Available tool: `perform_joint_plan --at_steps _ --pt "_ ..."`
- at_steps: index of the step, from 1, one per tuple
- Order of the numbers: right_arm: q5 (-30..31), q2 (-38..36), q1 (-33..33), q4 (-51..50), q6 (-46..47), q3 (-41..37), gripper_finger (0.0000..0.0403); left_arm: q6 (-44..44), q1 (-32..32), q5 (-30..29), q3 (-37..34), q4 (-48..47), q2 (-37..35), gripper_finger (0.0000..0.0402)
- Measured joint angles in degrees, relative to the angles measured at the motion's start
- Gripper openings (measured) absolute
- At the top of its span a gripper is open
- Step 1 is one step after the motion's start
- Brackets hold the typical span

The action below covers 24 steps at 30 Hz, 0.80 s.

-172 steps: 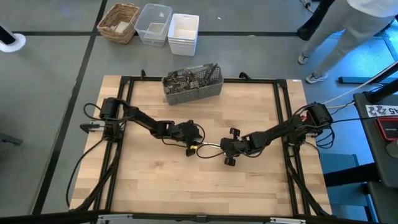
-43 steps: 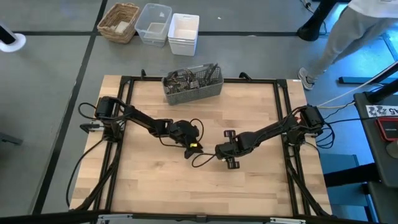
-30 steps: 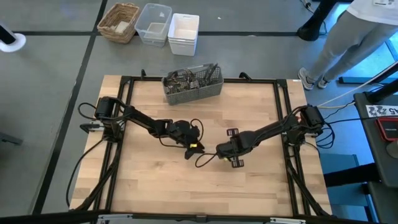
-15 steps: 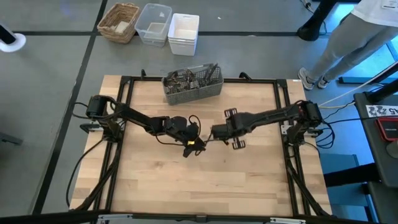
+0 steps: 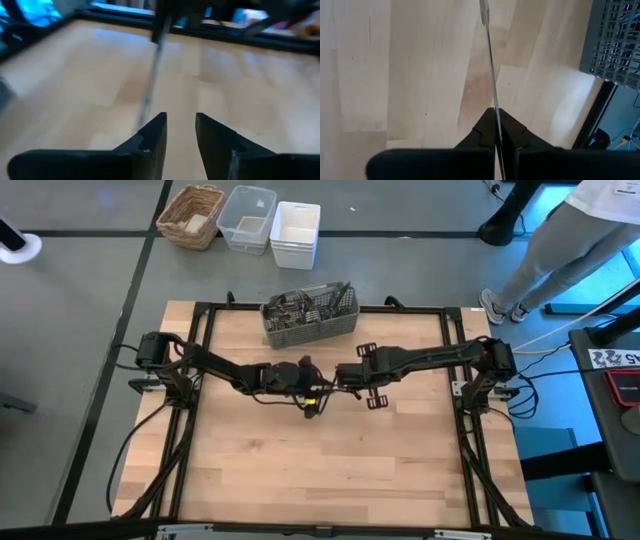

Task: Sort silverware
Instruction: Put the silver knife into the silverware rack

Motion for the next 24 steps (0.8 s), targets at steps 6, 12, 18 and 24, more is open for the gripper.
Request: perform_joint_plan --at_steps 6,12,18,24 --pt "-0.71 0.00 0.14 1.41 0.02 0.00 0.0000 1.79 1.19 -2.13 0.00 -0.22 0.25 0.0134" --pt "-1.09 0.05 0.14 2.02 0.02 0.00 0.0000 0.42 2.39 -2.22 0.00 0.33 2.77 0.0173" --pt "-1.11 0.05 0.14 2.74 0.02 0.00 0.0000 6.05 2.29 -2.14 0.77 4.58 5.46 0.0174" --pt "-1.31 0.07 0.14 2.66 0.02 0.00 0.0000 7.96 2.85 -2.15 5.46 5.14 7.78 0.0171"
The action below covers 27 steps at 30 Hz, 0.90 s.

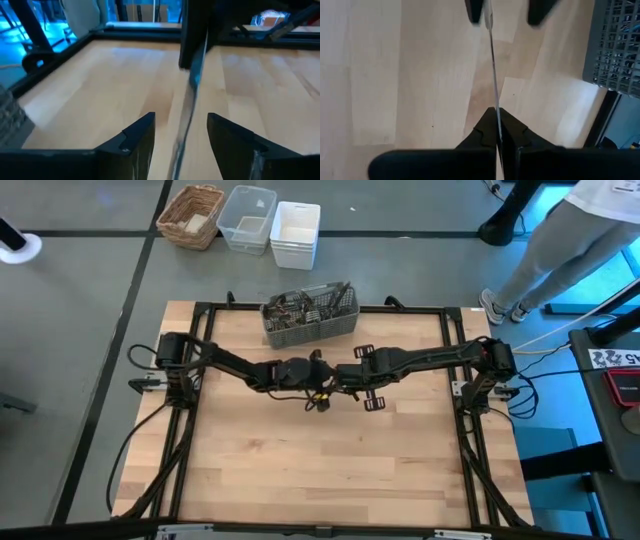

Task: Sort silverware
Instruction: Put the silver knife into the silverware rack

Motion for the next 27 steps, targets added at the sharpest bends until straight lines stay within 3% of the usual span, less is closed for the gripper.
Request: perform_joint_plan --at_steps 15,19,24,27 --pt "-0.39 0.00 0.07 -0.47 -0.35 -0.05 0.0000 2.84 1.30 2.47 10.72 -7.34 5.48 0.0165" --pt "-0.25 0.00 0.07 -0.67 -0.85 -0.08 0.0000 2.70 1.28 2.49 11.24 -7.85 5.79 0.0120" --pt "0.36 0.00 0.09 -0.69 -2.24 -0.09 0.0000 1.45 1.27 3.43 11.24 -7.84 5.79 0.0025" --pt "0.23 0.00 0.02 -1.31 -2.75 -0.09 0.0000 0.35 1.19 3.76 11.24 -7.83 5.79 0.0012"
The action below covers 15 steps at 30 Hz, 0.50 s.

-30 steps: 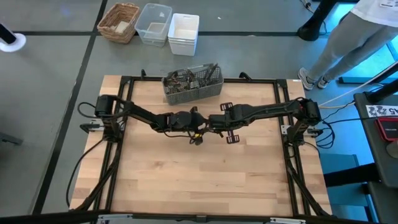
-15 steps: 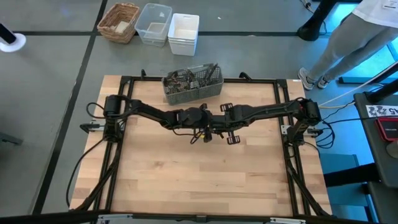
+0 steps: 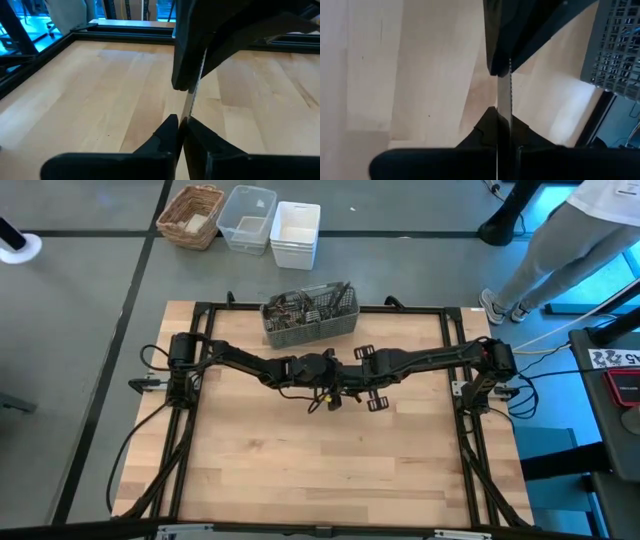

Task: Sort silverware
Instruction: Put the silver knife into the silverware rack

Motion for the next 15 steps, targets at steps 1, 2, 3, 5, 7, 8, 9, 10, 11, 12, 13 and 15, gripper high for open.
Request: perform_joint_plan --at_steps 1,2,3,5,7,8,9,10,11,12,13,15 --pt "-0.05 0.00 0.02 -0.16 -0.02 0.00 0.0000 0.02 -0.02 0.06 0.00 0.00 0.00 0.0012" --pt "-0.03 0.00 0.02 -0.27 -0.11 0.00 0.0000 -0.02 -0.02 0.26 0.00 0.00 0.00 0.0011" --pt "0.14 0.00 0.02 -0.47 -0.17 0.00 0.0000 -0.05 -0.01 0.58 0.00 0.00 0.00 0.0008" --pt "0.25 -0.08 -0.01 -0.50 -0.16 0.00 0.0001 -1.08 0.10 1.02 0.00 -0.03 -0.11 0.0006" --pt "0.59 -0.15 -0.04 -0.50 -0.16 0.02 0.0004 -2.19 0.18 0.99 0.00 0.29 -0.11 0.0005" --pt "1.03 -0.16 -0.04 -0.50 -0.15 0.02 0.0008 -2.29 0.18 1.00 0.00 0.47 -0.11 0.0004" --pt "1.90 -0.17 -0.01 -0.59 -0.14 0.03 0.0012 -2.42 0.20 0.98 0.00 0.75 -0.11 0.0003" --pt "2.82 -0.18 0.00 -0.73 -0.18 0.04 0.0018 -2.54 0.20 1.00 0.00 0.98 -0.11 0.0003" --pt "3.42 -0.20 0.00 -0.86 -0.18 0.04 0.0024 -2.65 0.22 1.02 0.00 1.11 -0.11 0.0002" --pt "3.67 -0.20 -0.03 -0.99 -0.16 0.04 0.0032 -2.84 0.22 1.04 0.00 1.22 -0.13 0.0001" --pt "3.69 -0.20 -0.04 -1.06 -0.15 0.04 0.0041 -2.98 0.22 1.02 0.00 1.31 -0.13 0.0001" --pt "3.89 -0.20 -0.04 -1.11 -0.09 0.04 0.0063 -3.63 0.30 0.95 0.00 1.64 -0.13 0.0000"
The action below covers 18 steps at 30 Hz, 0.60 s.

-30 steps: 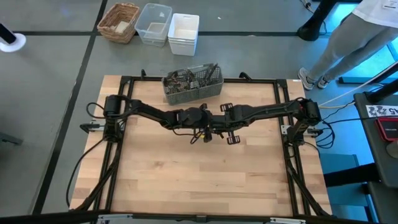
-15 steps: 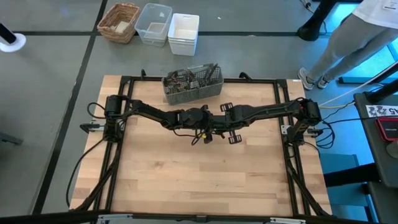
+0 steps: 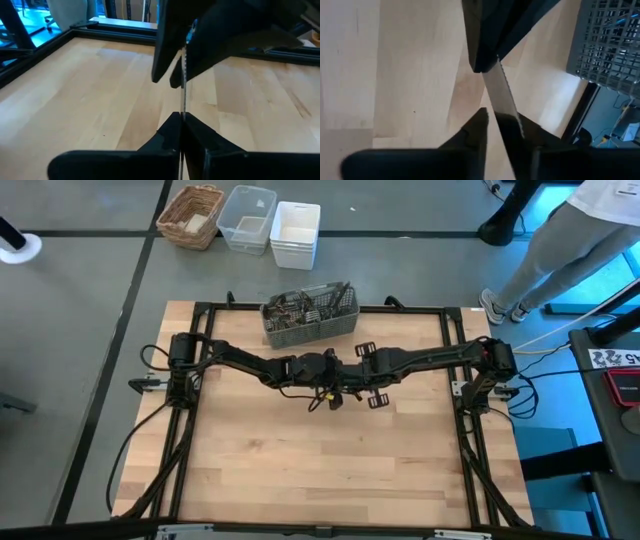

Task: Sort silverware
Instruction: Put the silver knife into the silverware rack

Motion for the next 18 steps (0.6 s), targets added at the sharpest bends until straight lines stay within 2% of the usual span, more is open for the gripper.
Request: perform_joint_plan --at_steps 4,7,14,18 --pt "1.58 0.00 0.00 -0.31 0.35 0.02 0.0109 -2.28 0.70 -0.12 0.04 0.66 -0.04 0.0000" --pt "4.83 -0.56 0.00 -1.65 1.86 0.02 0.0126 -4.67 1.57 0.08 0.07 1.37 -0.11 0.0000" --pt "7.76 -8.22 -0.02 -2.14 2.00 0.04 0.0131 -8.27 3.34 1.36 0.16 7.43 -0.77 0.0000" --pt "12.62 -14.44 0.04 -1.89 3.62 0.07 0.0131 -7.96 5.12 0.51 1.49 9.97 -2.72 0.0000"
